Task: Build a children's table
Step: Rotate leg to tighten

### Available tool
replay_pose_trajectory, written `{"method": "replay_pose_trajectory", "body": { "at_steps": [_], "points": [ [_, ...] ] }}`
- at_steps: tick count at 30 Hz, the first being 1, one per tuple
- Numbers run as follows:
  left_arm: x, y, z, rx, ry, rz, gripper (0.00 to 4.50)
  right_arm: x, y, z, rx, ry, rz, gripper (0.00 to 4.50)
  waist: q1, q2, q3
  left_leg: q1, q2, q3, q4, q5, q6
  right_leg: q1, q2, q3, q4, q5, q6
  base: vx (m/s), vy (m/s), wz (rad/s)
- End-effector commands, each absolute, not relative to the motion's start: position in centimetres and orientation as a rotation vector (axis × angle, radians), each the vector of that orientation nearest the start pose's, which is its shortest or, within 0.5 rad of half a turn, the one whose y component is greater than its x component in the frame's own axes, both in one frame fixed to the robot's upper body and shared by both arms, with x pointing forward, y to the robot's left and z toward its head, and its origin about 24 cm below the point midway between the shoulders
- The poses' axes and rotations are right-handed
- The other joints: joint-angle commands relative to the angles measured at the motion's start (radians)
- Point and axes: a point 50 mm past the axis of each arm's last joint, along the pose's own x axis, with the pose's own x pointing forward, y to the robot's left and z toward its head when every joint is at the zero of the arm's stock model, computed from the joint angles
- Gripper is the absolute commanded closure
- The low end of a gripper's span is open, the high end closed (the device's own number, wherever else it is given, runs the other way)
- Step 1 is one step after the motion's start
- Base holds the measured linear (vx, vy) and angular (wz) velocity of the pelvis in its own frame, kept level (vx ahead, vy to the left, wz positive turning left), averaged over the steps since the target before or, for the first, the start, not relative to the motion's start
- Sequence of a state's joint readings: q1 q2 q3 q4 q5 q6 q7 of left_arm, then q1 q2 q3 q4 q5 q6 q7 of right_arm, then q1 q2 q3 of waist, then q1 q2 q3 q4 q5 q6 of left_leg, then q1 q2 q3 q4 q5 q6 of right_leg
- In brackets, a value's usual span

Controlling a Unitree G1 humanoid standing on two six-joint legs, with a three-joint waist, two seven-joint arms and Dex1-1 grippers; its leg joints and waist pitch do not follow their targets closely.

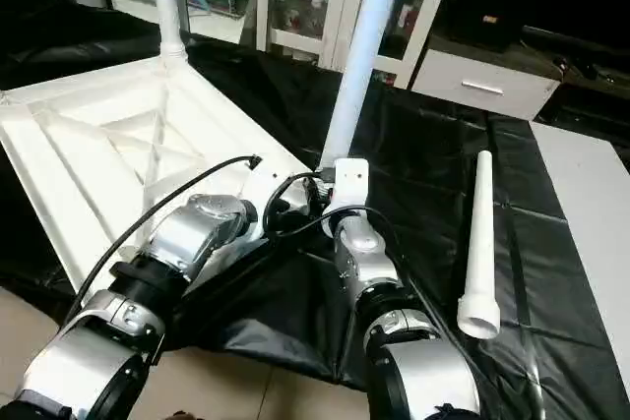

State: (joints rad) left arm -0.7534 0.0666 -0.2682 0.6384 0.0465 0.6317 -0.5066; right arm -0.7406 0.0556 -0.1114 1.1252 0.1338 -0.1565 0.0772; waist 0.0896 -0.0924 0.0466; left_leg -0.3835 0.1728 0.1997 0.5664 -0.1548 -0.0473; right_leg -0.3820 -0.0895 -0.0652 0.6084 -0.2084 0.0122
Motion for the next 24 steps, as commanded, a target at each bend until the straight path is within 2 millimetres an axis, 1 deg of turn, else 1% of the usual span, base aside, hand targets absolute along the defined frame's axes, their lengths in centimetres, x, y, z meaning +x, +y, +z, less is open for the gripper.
{"method": "replay_pose_trajectory", "body": {
  "at_steps": [1, 2, 3, 6, 7, 10, 12, 13, 14, 15, 16, 17, 18, 20, 22, 24],
  "points": [
    [33.2, 7.1, 2.6, 0.327, 0.772, -0.723, 2.63, 35.3, -9.8, 0.9, 0.189, 0.334, 0.153, 1.78, 0.001, 0.023, -0.044, 0.032, 0.071, -0.047, -0.089, -0.498, -0.064, -0.003, -0.081, 0.050, -0.100, -0.364, -0.146, 0.000, 0.000, 0.00],
    [33.1, 7.2, 2.6, 0.326, 0.774, -0.724, 2.63, 35.3, -9.8, 0.9, 0.189, 0.333, 0.153, 1.78, 0.000, 0.023, -0.045, 0.031, 0.071, -0.047, -0.089, -0.498, -0.065, -0.003, -0.081, 0.051, -0.100, -0.365, -0.146, 0.000, 0.000, 0.00],
    [33.1, 7.3, 2.6, 0.328, 0.775, -0.722, 2.92, 35.3, -9.8, 0.9, 0.189, 0.333, 0.154, 1.78, 0.000, 0.023, -0.044, 0.031, 0.071, -0.047, -0.089, -0.496, -0.065, -0.003, -0.081, 0.051, -0.101, -0.363, -0.145, 0.000, 0.000, 0.00],
    [33.0, 7.6, 2.4, 0.334, 0.782, -0.717, 2.99, 35.3, -9.8, 0.9, 0.190, 0.334, 0.155, 1.78, -0.001, 0.023, -0.044, 0.028, 0.071, -0.047, -0.090, -0.487, -0.063, -0.002, -0.081, 0.051, -0.101, -0.362, -0.143, 0.000, 0.000, 0.00],
    [32.9, 7.8, 2.2, 0.344, 0.792, -0.713, 3.02, 35.3, -9.8, 0.9, 0.190, 0.335, 0.156, 1.78, -0.001, 0.021, -0.044, 0.029, 0.071, -0.046, -0.089, -0.485, -0.063, -0.002, -0.081, 0.052, -0.101, -0.362, -0.143, 0.000, 0.000, 0.00],
    [32.8, 8.0, 2.0, 0.361, 0.806, -0.711, 3.37, 35.3, -9.8, 0.9, 0.191, 0.335, 0.157, 1.78, -0.002, 0.021, -0.043, 0.030, 0.071, -0.046, -0.090, -0.491, -0.063, -0.004, -0.082, 0.052, -0.103, -0.378, -0.139, 0.000, 0.000, 0.00],
    [32.6, 8.0, 1.8, 0.356, 0.813, -0.715, 3.47, 35.3, -9.8, 0.9, 0.192, 0.335, 0.156, 1.78, -0.002, 0.025, -0.042, 0.031, 0.071, -0.048, -0.091, -0.509, -0.067, -0.007, -0.082, 0.052, -0.106, -0.398, -0.136, 0.000, 0.000, 0.00],
    [32.6, 8.0, 1.7, 0.353, 0.818, -0.717, 3.73, 35.3, -9.8, 0.8, 0.192, 0.335, 0.156, 1.78, -0.002, 0.026, -0.042, 0.031, 0.071, -0.048, -0.091, -0.512, -0.069, -0.007, -0.082, 0.052, -0.106, -0.400, -0.136, 0.000, 0.000, 0.00],
    [32.5, 8.0, 1.7, 0.352, 0.821, -0.719, 3.83, 35.3, -9.8, 0.8, 0.193, 0.335, 0.156, 1.78, -0.003, 0.025, -0.042, 0.032, 0.072, -0.049, -0.091, -0.515, -0.070, -0.008, -0.081, 0.052, -0.106, -0.401, -0.135, 0.000, 0.000, 0.00],
    [32.4, 8.0, 1.5, 0.349, 0.827, -0.721, 3.88, 35.3, -9.8, 0.8, 0.194, 0.335, 0.156, 1.78, -0.003, 0.028, -0.042, 0.032, 0.071, -0.049, -0.092, -0.523, -0.073, -0.009, -0.081, 0.052, -0.106, -0.402, -0.134, 0.000, 0.000, 0.00],
    [32.4, 8.0, 1.5, 0.348, 0.828, -0.723, 3.88, 35.3, -9.8, 0.8, 0.194, 0.335, 0.156, 1.78, -0.003, 0.027, -0.042, 0.032, 0.071, -0.049, -0.092, -0.527, -0.073, -0.009, -0.080, 0.052, -0.107, -0.403, -0.134, 0.000, 0.000, 0.00],
    [32.4, 8.0, 1.4, 0.348, 0.829, -0.725, 4.05, 35.3, -9.8, 0.8, 0.194, 0.335, 0.156, 1.78, -0.003, 0.026, -0.041, 0.032, 0.071, -0.049, -0.092, -0.529, -0.073, -0.010, -0.081, 0.052, -0.108, -0.407, -0.133, 0.000, 0.000, 0.00],
    [32.4, 8.0, 1.4, 0.348, 0.830, -0.727, 4.05, 35.2, -9.9, 0.8, 0.194, 0.335, 0.156, 1.78, -0.004, 0.026, -0.042, 0.031, 0.071, -0.050, -0.092, -0.527, -0.073, -0.008, -0.081, 0.052, -0.107, -0.405, -0.132, 0.000, 0.000, 0.00],
    [32.4, 8.0, 1.3, 0.350, 0.828, -0.730, 4.26, 35.2, -9.9, 0.8, 0.194, 0.336, 0.155, 1.78, -0.004, 0.029, -0.042, 0.033, 0.072, -0.050, -0.093, -0.533, -0.077, -0.010, -0.080, 0.052, -0.106, -0.396, -0.135, 0.000, 0.000, 0.00],
    [32.3, 8.0, 1.4, 0.361, 0.808, -0.750, 4.33, 35.2, -10.0, 0.7, 0.180, 0.340, 0.148, 1.78, -0.006, 0.029, -0.042, 0.033, 0.072, -0.050, -0.094, -0.540, -0.077, -0.010, -0.080, 0.051, -0.108, -0.394, -0.136, 0.000, 0.000, 0.00],
    [32.3, 8.0, 1.4, 0.365, 0.803, -0.755, 4.45, 35.2, -10.0, 0.7, 0.180, 0.337, 0.149, 1.78, -0.007, 0.028, -0.043, 0.031, 0.071, -0.051, -0.096, -0.538, -0.077, -0.006, -0.080, 0.050, -0.107, -0.391, -0.135, 0.000, 0.000, 0.00]
  ]
}}
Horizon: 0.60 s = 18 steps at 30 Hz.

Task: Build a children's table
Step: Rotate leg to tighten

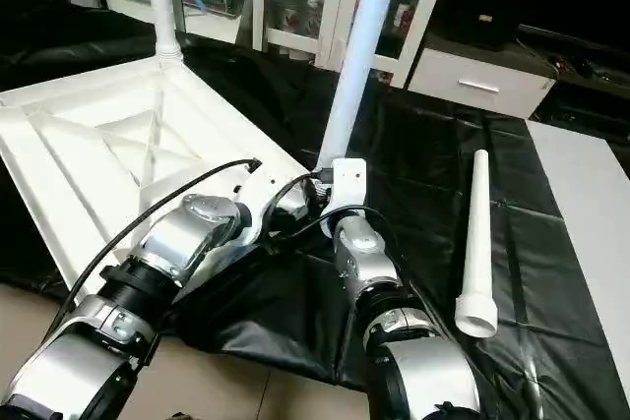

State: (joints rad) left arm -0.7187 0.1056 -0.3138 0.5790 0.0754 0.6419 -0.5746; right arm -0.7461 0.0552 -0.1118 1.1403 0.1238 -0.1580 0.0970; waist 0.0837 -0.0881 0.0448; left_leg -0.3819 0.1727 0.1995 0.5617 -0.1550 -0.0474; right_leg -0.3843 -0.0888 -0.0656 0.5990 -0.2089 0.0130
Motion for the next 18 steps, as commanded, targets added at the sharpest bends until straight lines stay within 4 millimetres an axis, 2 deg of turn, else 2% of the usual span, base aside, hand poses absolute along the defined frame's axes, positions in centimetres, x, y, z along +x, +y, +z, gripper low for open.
{"method": "replay_pose_trajectory", "body": {
  "at_steps": [1, 3, 5, 8, 9, 11, 12, 14, 15, 17, 18],
  "points": [
    [32.3, 8.0, 1.4, 0.370, 0.798, -0.759, 4.45, 35.2, -9.8, 0.9, 0.199, 0.323, 0.163, 1.78, -0.001, 0.023, -0.042, 0.028, 0.072, -0.051, -0.092, -0.529, -0.075, -0.003, -0.081, 0.050, -0.097, -0.379, -0.136, 0.000, 0.000, 0.00],
    [32.3, 8.1, 1.4, 0.381, 0.781, -0.776, 4.50, 35.3, -9.4, 1.5, 0.229, 0.270, 0.229, 1.22, 0.000, 0.023, -0.041, 0.028, 0.072, -0.049, -0.092, -0.522, -0.068, -0.002, -0.081, 0.051, -0.099, -0.371, -0.137, 0.000, 0.000, 0.00],
    [32.3, 8.1, 1.5, 0.389, 0.772, -0.783, 4.50, 35.3, -9.2, 1.8, 0.233, 0.249, 0.271, 1.08, 0.003, 0.022, -0.042, 0.029, 0.072, -0.047, -0.091, -0.502, -0.058, 0.000, -0.082, 0.052, -0.100, -0.360, -0.139, 0.000, 0.000, 0.00],
    [32.3, 8.0, 1.6, 0.394, 0.749, -0.812, 4.50, 35.2, -9.3, 2.2, 0.231, 0.206, 0.336, 0.81, 0.009, 0.014, -0.045, 0.023, 0.072, -0.038, -0.088, -0.414, -0.025, 0.009, -0.084, 0.053, -0.095, -0.308, -0.153, 0.000, 0.000, 0.00],
    [32.2, 8.0, 1.7, 0.397, 0.734, -0.834, 4.50, 35.1, -9.6, 2.5, 0.236, 0.175, 0.371, 0.66, 0.016, 0.016, -0.043, 0.022, 0.073, -0.038, -0.087, -0.392, -0.011, 0.012, -0.086, 0.054, -0.096, -0.303, -0.152, 0.000, 0.000, 0.00],
    [32.1, 8.0, 1.8, 0.398, 0.726, -0.854, 4.50, 34.9, -9.8, 2.7, 0.240, 0.148, 0.408, 0.53, 0.017, 0.015, -0.047, 0.018, 0.073, -0.035, -0.086, -0.339, 0.004, 0.019, -0.083, 0.053, -0.089, -0.254, -0.163, 0.000, 0.000, 0.00],
    [32.0, 8.1, 1.9, 0.411, 0.712, -0.890, 4.50, 34.6, -10.4, 3.0, 0.226, 0.122, 0.455, 0.41, 0.018, 0.019, -0.047, 0.018, 0.073, -0.035, -0.085, -0.318, 0.014, 0.020, -0.083, 0.052, -0.086, -0.231, -0.173, 0.000, 0.000, 0.00],
    [31.8, 8.3, 2.0, 0.412, 0.708, -0.924, 4.50, 34.3, -11.0, 3.1, 0.219, 0.108, 0.505, 0.32, 0.021, 0.017, -0.046, 0.017, 0.073, -0.033, -0.085, -0.301, 0.025, 0.023, -0.080, 0.051, -0.086, -0.220, -0.176, 0.000, 0.000, 0.00],
    [31.5, 8.6, 2.0, 0.430, 0.704, -0.963, 4.50, 33.8, -11.9, 3.3, 0.191, 0.099, 0.564, 0.32, 0.024, 0.024, -0.047, 0.019, 0.075, -0.033, -0.084, -0.290, 0.027, 0.023, -0.080, 0.051, -0.083, -0.213, -0.178, 0.000, 0.000, 0.00],
    [31.5, 8.6, 2.0, 0.430, 0.704, -0.963, 4.50, 33.8, -11.9, 3.3, 0.191, 0.099, 0.564, 0.32, 0.027, 0.021, -0.049, 0.020, 0.076, -0.033, -0.083, -0.282, 0.030, 0.025, -0.079, 0.051, -0.083, -0.200, -0.177, 0.000, 0.000, 0.00],
    [31.0, 9.2, 1.8, 0.444, 0.725, -1.001, 4.50, 33.1, -13.2, 3.4, 0.139, 0.103, 0.649, 0.32, 0.030, 0.027, -0.046, 0.021, 0.074, -0.032, -0.084, -0.277, 0.033, 0.025, -0.075, 0.050, -0.083, -0.193, -0.183, 0.000, 0.000, 0.00]
  ]
}}
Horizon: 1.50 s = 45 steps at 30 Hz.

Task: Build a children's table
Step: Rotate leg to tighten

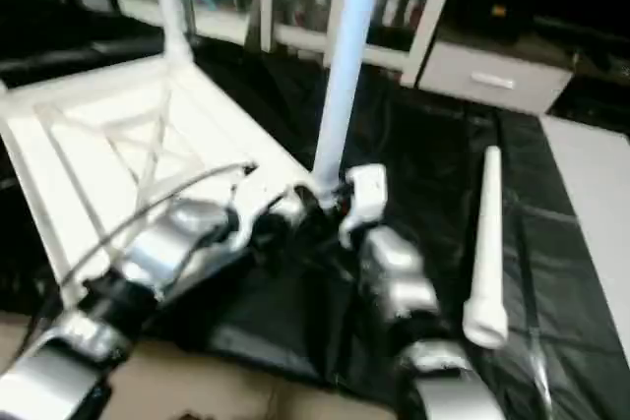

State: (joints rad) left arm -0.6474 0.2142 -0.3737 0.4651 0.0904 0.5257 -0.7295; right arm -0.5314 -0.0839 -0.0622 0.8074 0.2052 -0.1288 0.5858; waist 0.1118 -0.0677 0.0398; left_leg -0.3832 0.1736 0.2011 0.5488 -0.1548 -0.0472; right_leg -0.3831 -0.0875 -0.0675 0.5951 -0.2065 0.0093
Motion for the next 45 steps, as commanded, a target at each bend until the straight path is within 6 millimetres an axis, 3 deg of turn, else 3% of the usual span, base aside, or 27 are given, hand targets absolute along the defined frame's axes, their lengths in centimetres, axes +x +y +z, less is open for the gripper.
{"method": "replay_pose_trajectory", "body": {
  "at_steps": [1, 3, 4, 6, 8, 9, 11, 14, 18, 24, 25, 34, 38, 39, 42, 45],
  "points": [
    [30.8, 9.6, 1.8, 0.462, 0.729, -1.027, 4.50, 32.7, -14.0, 3.4, 0.104, 0.113, 0.689, 0.32, 0.005, 0.004, -0.042, 0.022, 0.074, -0.033, -0.070, -0.276, 0.033, 0.026, -0.076, 0.052, -0.079, -0.188, -0.180, 0.000, 0.000, 0.00],
    [30.8, 9.6, 1.8, 0.462, 0.729, -1.027, 4.50, 32.7, -14.0, 3.4, 0.104, 0.113, 0.689, 0.32, 0.008, 0.007, -0.041, 0.028, 0.075, -0.031, -0.071, -0.294, 0.026, 0.020, -0.076, 0.053, -0.080, -0.206, -0.184, 0.000, 0.000, 0.00],
    [30.5, 10.0, 1.8, 0.469, 0.739, -1.057, 4.50, 32.3, -14.6, 3.4, 0.071, 0.126, 0.726, 0.32, 0.009, 0.011, -0.041, 0.027, 0.072, -0.033, -0.072, -0.303, 0.018, 0.022, -0.077, 0.053, -0.081, -0.225, -0.187, 0.000, 0.000, 0.00],
    [30.0, 10.9, 2.0, 0.501, 0.736, -1.135, 4.50, 31.8, -15.7, 3.5, 0.008, 0.151, 0.791, 0.32, 0.010, 0.010, -0.043, 0.028, 0.074, -0.035, -0.072, -0.316, 0.007, 0.024, -0.079, 0.052, -0.082, -0.237, -0.185, 0.000, 0.000, 0.00],
    [29.5, 11.4, 2.3, 0.528, 0.726, -1.213, 4.50, 31.4, -16.2, 3.5, -0.034, 0.171, 0.832, 0.32, 0.008, 0.009, -0.042, 0.024, 0.074, -0.034, -0.073, -0.299, 0.012, 0.025, -0.077, 0.052, -0.078, -0.214, -0.184, 0.000, 0.000, 0.00],
    [29.0, 11.8, 2.6, 0.559, 0.712, -1.292, 4.50, 31.2, -16.4, 3.6, -0.066, 0.183, 0.872, 0.32, 0.011, 0.010, -0.044, 0.029, 0.074, -0.034, -0.070, -0.301, 0.013, 0.023, -0.075, 0.051, -0.079, -0.207, -0.187, 0.000, 0.000, 0.00],
    [28.7, 12.1, 2.8, 0.578, 0.704, -1.343, 4.50, 31.0, -16.4, 3.6, -0.084, 0.190, 0.897, 0.32, 0.010, 0.008, -0.044, 0.023, 0.072, -0.033, -0.071, -0.288, 0.020, 0.027, -0.075, 0.052, -0.073, -0.187, -0.188, 0.000, 0.000, 0.00],
    [27.7, 12.8, 3.4, 0.621, 0.716, -1.453, 4.50, 30.0, -16.0, 3.7, -0.107, 0.237, 1.041, 0.32, 0.007, 0.010, -0.041, 0.029, 0.075, -0.032, -0.072, -0.298, 0.018, 0.023, -0.073, 0.052, -0.071, -0.186, -0.198, 0.000, 0.000, 0.00],
    [28.0, 13.1, 3.6, 0.663, 0.705, -1.444, 4.50, 29.6, -15.6, 3.8, -0.126, 0.253, 1.113, 0.32, 0.011, 0.007, -0.045, 0.032, 0.073, -0.031, -0.068, -0.280, 0.011, 0.024, -0.071, 0.050, -0.063, -0.133, -0.219, 0.000, 0.000, 0.00],
    [28.6, 13.3, 3.9, 0.704, 0.680, -1.438, 4.50, 29.3, -14.6, 4.2, -0.142, 0.240, 1.221, 0.32, 0.032, 0.005, -0.048, 0.034, 0.072, -0.026, -0.060, -0.240, 0.021, 0.027, -0.074, 0.051, -0.055, -0.084, -0.225, 0.000, 0.000, 0.00],
    [28.6, 13.3, 3.9, 0.706, 0.679, -1.440, 4.50, 29.3, -14.5, 4.2, -0.145, 0.240, 1.226, 0.32, 0.033, 0.008, -0.048, 0.034, 0.072, -0.027, -0.059, -0.239, 0.021, 0.027, -0.074, 0.050, -0.054, -0.081, -0.224, 0.000, 0.000, 0.00],
    [28.6, 13.1, 3.8, 0.721, 0.676, -1.465, 4.50, 30.3, -13.3, 4.5, -0.146, 0.222, 1.225, 0.32, 0.033, 0.006, -0.050, 0.036, 0.072, -0.028, -0.058, -0.261, 0.003, 0.027, -0.076, 0.051, -0.053, -0.106, -0.226, 0.000, 0.000, 0.00],
    [28.6, 13.1, 3.7, 0.722, 0.679, -1.469, 4.50, 30.3, -13.2, 4.5, -0.132, 0.217, 1.241, 0.32, 0.034, 0.008, -0.052, 0.035, 0.071, -0.029, -0.056, -0.244, 0.004, 0.029, -0.074, 0.049, -0.046, -0.067, -0.231, 0.000, 0.000, 0.00],
    [28.6, 13.2, 3.7, 0.723, 0.680, -1.470, 4.50, 30.3, -13.2, 4.4, -0.132, 0.222, 1.244, 0.67, 0.033, 0.008, -0.052, 0.034, 0.070, -0.028, -0.056, -0.246, 0.005, 0.029, -0.074, 0.049, -0.046, -0.066, -0.233, 0.000, 0.000, 0.00],
    [28.6, 13.2, 3.7, 0.724, 0.682, -1.470, 4.50, 30.3, -13.1, 4.2, -0.134, 0.238, 1.254, 0.74, 0.034, 0.006, -0.050, 0.035, 0.070, -0.029, -0.056, -0.264, 0.002, 0.028, -0.076, 0.050, -0.048, -0.094, -0.231, 0.000, 0.000, 0.00],
    [28.6, 13.2, 3.6, 0.724, 0.683, -1.470, 4.50, 30.3, -13.1, 4.1, -0.132, 0.240, 1.256, 1.11, 0.036, 0.005, -0.048, 0.035, 0.070, -0.029, -0.057, -0.291, -0.004, 0.026, -0.078, 0.051, -0.053, -0.143, -0.220, 0.000, 0.000, 0.00]
  ]
}}
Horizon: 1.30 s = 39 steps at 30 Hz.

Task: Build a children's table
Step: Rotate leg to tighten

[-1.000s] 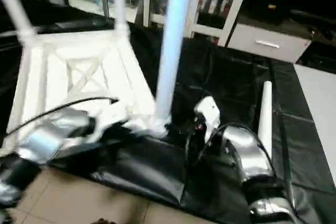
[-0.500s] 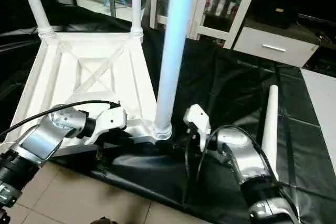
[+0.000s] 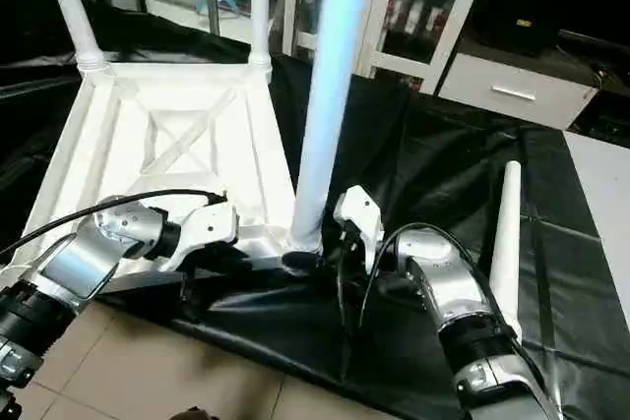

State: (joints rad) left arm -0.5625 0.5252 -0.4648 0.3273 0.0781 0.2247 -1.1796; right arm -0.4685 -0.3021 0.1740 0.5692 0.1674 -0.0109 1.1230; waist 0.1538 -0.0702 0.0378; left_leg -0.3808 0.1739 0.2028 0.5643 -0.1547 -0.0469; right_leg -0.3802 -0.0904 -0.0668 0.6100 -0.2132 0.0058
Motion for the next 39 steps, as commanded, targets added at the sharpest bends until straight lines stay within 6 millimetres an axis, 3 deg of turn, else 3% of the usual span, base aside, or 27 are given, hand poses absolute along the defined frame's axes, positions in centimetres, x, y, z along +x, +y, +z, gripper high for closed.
{"method": "replay_pose_trajectory", "body": {
  "at_steps": [1, 5, 10, 12, 14, 15, 17, 18, 20, 21, 22, 23, 24, 25, 26, 27, 28, 29, 30, 31, 32, 33, 34, 35, 36, 38, 39],
  "points": [
    [28.6, 13.3, 3.6, 0.723, 0.685, -1.471, 4.50, 30.3, -13.1, 4.1, -0.131, 0.240, 1.257, 1.11, -0.005, 0.008, -0.047, 0.034, 0.070, -0.032, -0.073, -0.299, -0.009, 0.023, -0.076, 0.051, -0.069, -0.152, -0.213, 0.000, 0.000, 0.00],
    [28.5, 13.3, 3.6, 0.720, 0.690, -1.476, 4.50, 30.3, -13.0, 4.0, -0.121, 0.244, 1.265, 1.43, -0.005, 0.009, -0.046, 0.035, 0.071, -0.034, -0.074, -0.313, -0.017, 0.021, -0.076, 0.051, -0.070, -0.175, -0.206, 0.000, 0.000, 0.00],
    [28.5, 13.4, 3.5, 0.722, 0.699, -1.480, 4.50, 30.2, -13.2, 3.7, -0.131, 0.261, 1.269, 1.75, -0.005, 0.009, -0.049, 0.035, 0.070, -0.033, -0.073, -0.299, -0.015, 0.023, -0.074, 0.049, -0.065, -0.135, -0.215, 0.000, 0.000, 0.00],
    [28.6, 13.3, 3.4, 0.706, 0.692, -1.465, 4.50, 30.6, -13.4, 2.9, -0.149, 0.293, 1.180, 1.80, -0.006, 0.011, -0.048, 0.036, 0.070, -0.033, -0.073, -0.305, -0.016, 0.023, -0.073, 0.050, -0.066, -0.138, -0.216, 0.000, 0.000, 0.00],
    [29.1, 13.0, 3.3, 0.668, 0.675, -1.415, 4.50, 31.1, -13.7, 2.0, -0.158, 0.326, 1.054, 1.83, -0.010, 0.012, -0.039, 0.037, 0.069, -0.034, -0.079, -0.362, -0.030, 0.019, -0.076, 0.051, -0.077, -0.224, -0.209, 0.000, 0.000, 0.00],
    [29.9, 12.4, 3.3, 0.620, 0.639, -1.328, 4.50, 31.4, -13.9, 1.1, -0.153, 0.360, 0.932, 1.83, -0.021, 0.011, -0.027, 0.052, 0.068, -0.042, -0.083, -0.492, -0.064, 0.007, -0.085, 0.051, -0.099, -0.437, -0.176, -0.059, -0.004, -0.02],
    [30.5, 12.1, 3.3, 0.575, 0.629, -1.253, 4.50, 31.5, -13.8, 0.6, -0.135, 0.379, 0.875, 1.84, -0.029, 0.011, -0.021, 0.062, 0.067, -0.050, -0.081, -0.566, -0.086, -0.001, -0.090, 0.048, -0.113, -0.579, -0.141, -0.063, 0.000, -0.02],
    [31.4, 11.5, 3.4, 0.532, 0.600, -1.153, 4.50, 31.8, -13.6, 0.1, -0.093, 0.391, 0.784, 1.84, -0.033, 0.010, -0.022, 0.073, 0.068, -0.063, -0.077, -0.630, -0.092, -0.005, -0.096, 0.040, -0.130, -0.696, -0.089, 0.000, 0.000, 0.00],
    [32.2, 11.0, 3.4, 0.483, 0.593, -1.054, 4.50, 32.0, -13.2, -0.2, -0.036, 0.406, 0.691, 1.87, -0.039, 0.009, -0.023, 0.068, 0.068, -0.071, -0.082, -0.650, -0.100, -0.001, -0.093, 0.032, -0.131, -0.706, -0.079, -0.070, 0.023, -0.11],
    [32.4, 10.8, 3.4, 0.467, 0.593, -1.023, 4.50, 32.1, -13.1, -0.4, -0.017, 0.411, 0.662, 1.87, -0.045, 0.010, -0.023, 0.072, 0.067, -0.074, -0.081, -0.682, -0.104, -0.004, -0.091, 0.024, -0.137, -0.714, -0.069, -0.071, 0.028, -0.12],
    [33.4, 9.8, 3.5, 0.376, 0.600, -0.889, 4.50, 32.7, -12.2, -0.6, 0.057, 0.421, 0.522, 1.88, -0.054, 0.014, -0.025, 0.074, 0.066, -0.078, -0.081, -0.711, -0.106, -0.002, -0.090, 0.017, -0.140, -0.700, -0.069, -0.066, 0.034, -0.09],
    [33.5, 9.7, 3.5, 0.360, 0.607, -0.867, 4.50, 32.8, -12.1, -0.6, 0.070, 0.424, 0.499, 1.88, -0.061, 0.019, -0.024, 0.073, 0.066, -0.076, -0.085, -0.727, -0.109, -0.003, -0.087, 0.016, -0.138, -0.684, -0.079, -0.067, 0.042, -0.10],
    [34.2, 8.7, 3.6, 0.325, 0.615, -0.757, 4.50, 33.4, -11.1, -0.7, 0.148, 0.429, 0.345, 1.88, -0.066, 0.019, -0.023, 0.076, 0.066, -0.081, -0.089, -0.751, -0.112, 0.001, -0.083, 0.001, -0.144, -0.669, -0.071, -0.067, 0.042, -0.10],
    [34.6, 7.9, 3.7, 0.307, 0.594, -0.710, 4.50, 33.8, -10.4, -0.5, 0.217, 0.430, 0.240, 1.88, -0.075, 0.032, -0.024, 0.071, 0.070, -0.084, -0.104, -0.804, -0.122, 0.013, -0.072, -0.018, -0.137, -0.620, -0.073, -0.072, 0.053, -0.11],
    [34.9, 7.3, 3.9, 0.295, 0.578, -0.678, 4.50, 34.1, -10.0, -0.4, 0.262, 0.436, 0.167, 1.88, -0.079, 0.051, -0.020, 0.033, 0.083, -0.077, -0.158, -0.898, -0.138, 0.050, -0.040, -0.039, -0.078, -0.496, -0.087, -0.112, 0.057, -0.11],
    [35.1, 6.8, 4.1, 0.279, 0.560, -0.651, 4.50, 34.3, -9.4, -0.2, 0.298, 0.436, 0.131, 1.89, -0.046, 0.056, -0.024, -0.049, 0.087, -0.031, -0.237, -0.956, -0.145, 0.111, -0.003, -0.038, 0.085, -0.261, -0.096, -0.112, 0.057, -0.11],
    [35.1, 6.8, 4.1, 0.279, 0.560, -0.651, 4.50, 34.3, -9.4, -0.2, 0.298, 0.436, 0.131, 1.89, -0.005, 0.058, -0.023, -0.066, 0.070, 0.019, -0.259, -0.966, -0.150, 0.105, 0.018, -0.051, 0.117, -0.208, -0.101, -0.122, 0.027, 0.08],
    [35.3, 6.1, 4.2, 0.271, 0.543, -0.626, 4.50, 34.7, -8.2, 0.5, 0.309, 0.411, 0.126, 1.89, -0.023, -0.025, -0.037, 0.034, 0.051, 0.029, -0.161, -0.704, -0.107, 0.018, -0.039, 0.041, 0.023, -0.533, -0.059, 0.010, -0.074, 0.21],
    [35.3, 5.9, 4.1, 0.280, 0.539, -0.628, 4.50, 34.9, -7.7, 0.9, 0.304, 0.396, 0.137, 1.95, -0.030, -0.068, -0.035, 0.147, 0.030, 0.002, 0.049, -0.521, -0.087, -0.107, -0.120, 0.054, -0.149, -0.851, -0.031, 0.010, -0.074, 0.21],
    [35.2, 5.9, 4.1, 0.292, 0.542, -0.636, 4.50, 35.0, -7.4, 1.2, 0.301, 0.386, 0.143, 2.04, -0.021, -0.035, -0.030, 0.027, 0.002, -0.071, 0.072, -0.181, 0.019, 0.004, -0.188, 0.130, -0.155, -0.882, -0.059, 0.124, -0.090, -0.16],
    [35.2, 5.8, 4.0, 0.296, 0.544, -0.640, 4.50, 35.0, -7.3, 1.3, 0.300, 0.381, 0.146, 2.04, -0.012, -0.024, -0.037, -0.032, 0.012, -0.089, 0.051, -0.097, 0.021, 0.066, -0.189, 0.111, -0.115, -0.750, -0.078, 0.101, 0.006, -0.32],
    [35.1, 5.8, 3.9, 0.315, 0.559, -0.649, 4.50, 35.3, -6.9, 1.7, 0.301, 0.369, 0.164, 2.09, -0.002, 0.009, -0.051, -0.005, 0.049, -0.080, -0.035, 0.004, -0.042, 0.044, -0.090, 0.041, -0.068, -0.407, -0.104, 0.101, 0.006, -0.32],
    [35.0, 6.0, 3.8, 0.325, 0.566, -0.651, 4.50, 35.4, -6.8, 1.9, 0.307, 0.361, 0.180, 2.12, -0.029, 0.006, -0.040, 0.036, 0.067, -0.074, -0.057, -0.242, -0.047, -0.004, -0.041, 0.031, -0.050, -0.273, -0.123, 0.000, 0.000, 0.00],
    [35.0, 6.0, 3.8, 0.328, 0.567, -0.650, 4.50, 35.4, -6.7, 1.9, 0.309, 0.359, 0.186, 2.12, -0.037, 0.016, -0.040, 0.038, 0.068, -0.079, -0.067, -0.352, -0.062, 0.000, -0.047, 0.036, -0.046, -0.260, -0.143, 0.000, 0.000, 0.00],
    [35.0, 6.3, 3.6, 0.335, 0.576, -0.650, 4.50, 35.5, -6.8, 2.1, 0.304, 0.350, 0.195, 2.12, -0.047, 0.018, -0.043, 0.033, 0.062, -0.078, -0.075, -0.446, -0.073, 0.011, -0.056, 0.039, -0.058, -0.261, -0.166, 0.000, 0.000, 0.00],
    [34.9, 6.7, 3.4, 0.354, 0.589, -0.657, 4.50, 35.6, -7.0, 2.4, 0.323, 0.321, 0.224, 2.12, -0.045, 0.009, -0.043, 0.033, 0.054, -0.068, -0.076, -0.461, -0.054, 0.012, -0.064, 0.043, -0.077, -0.294, -0.158, 0.000, 0.000, 0.00],
    [34.9, 6.8, 3.3, 0.363, 0.595, -0.663, 4.50, 35.7, -7.1, 2.6, 0.329, 0.306, 0.235, 1.58, -0.045, 0.006, -0.042, 0.029, 0.052, -0.063, -0.077, -0.438, -0.036, 0.013, -0.073, 0.045, -0.091, -0.351, -0.141, 0.000, 0.000, 0.00]
  ]
}}
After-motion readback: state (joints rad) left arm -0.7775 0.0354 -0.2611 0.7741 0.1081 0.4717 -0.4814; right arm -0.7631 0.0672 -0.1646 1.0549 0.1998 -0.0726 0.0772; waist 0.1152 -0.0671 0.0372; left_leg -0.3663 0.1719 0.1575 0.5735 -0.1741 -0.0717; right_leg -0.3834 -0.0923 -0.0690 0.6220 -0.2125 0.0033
